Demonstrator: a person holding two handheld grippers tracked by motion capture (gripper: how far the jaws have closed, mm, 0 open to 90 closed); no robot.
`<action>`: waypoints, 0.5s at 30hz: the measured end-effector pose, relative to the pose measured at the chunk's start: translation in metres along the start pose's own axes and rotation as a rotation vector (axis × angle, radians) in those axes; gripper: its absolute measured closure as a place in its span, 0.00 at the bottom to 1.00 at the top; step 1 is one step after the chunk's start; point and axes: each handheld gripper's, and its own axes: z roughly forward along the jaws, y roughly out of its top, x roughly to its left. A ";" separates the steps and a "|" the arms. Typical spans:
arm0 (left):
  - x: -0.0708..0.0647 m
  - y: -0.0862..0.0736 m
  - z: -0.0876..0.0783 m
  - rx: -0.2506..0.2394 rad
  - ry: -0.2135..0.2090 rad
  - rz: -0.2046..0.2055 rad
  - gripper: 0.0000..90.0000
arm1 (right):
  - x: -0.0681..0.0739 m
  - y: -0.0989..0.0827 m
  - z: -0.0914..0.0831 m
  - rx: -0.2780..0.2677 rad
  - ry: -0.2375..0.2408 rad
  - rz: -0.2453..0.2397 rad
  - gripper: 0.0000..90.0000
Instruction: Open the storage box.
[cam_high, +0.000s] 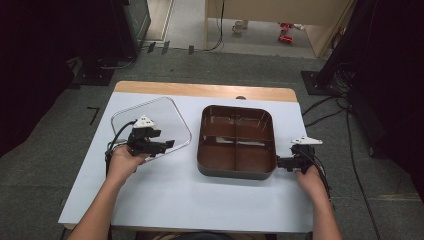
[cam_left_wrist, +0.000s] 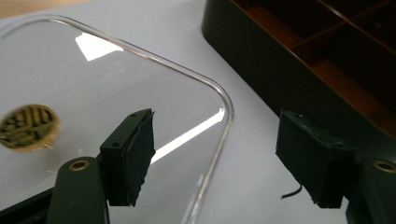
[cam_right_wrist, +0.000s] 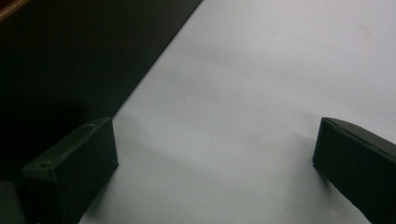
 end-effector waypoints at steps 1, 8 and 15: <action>-0.003 -0.003 0.002 0.000 -0.006 0.014 0.31 | 0.000 0.000 0.000 0.000 0.000 0.000 0.00; -0.024 -0.017 0.013 0.027 -0.043 0.059 0.30 | 0.000 0.000 0.000 0.001 -0.001 -0.001 0.00; -0.035 -0.025 0.031 0.095 -0.078 0.102 0.30 | 0.000 0.000 0.000 0.002 0.000 0.001 0.00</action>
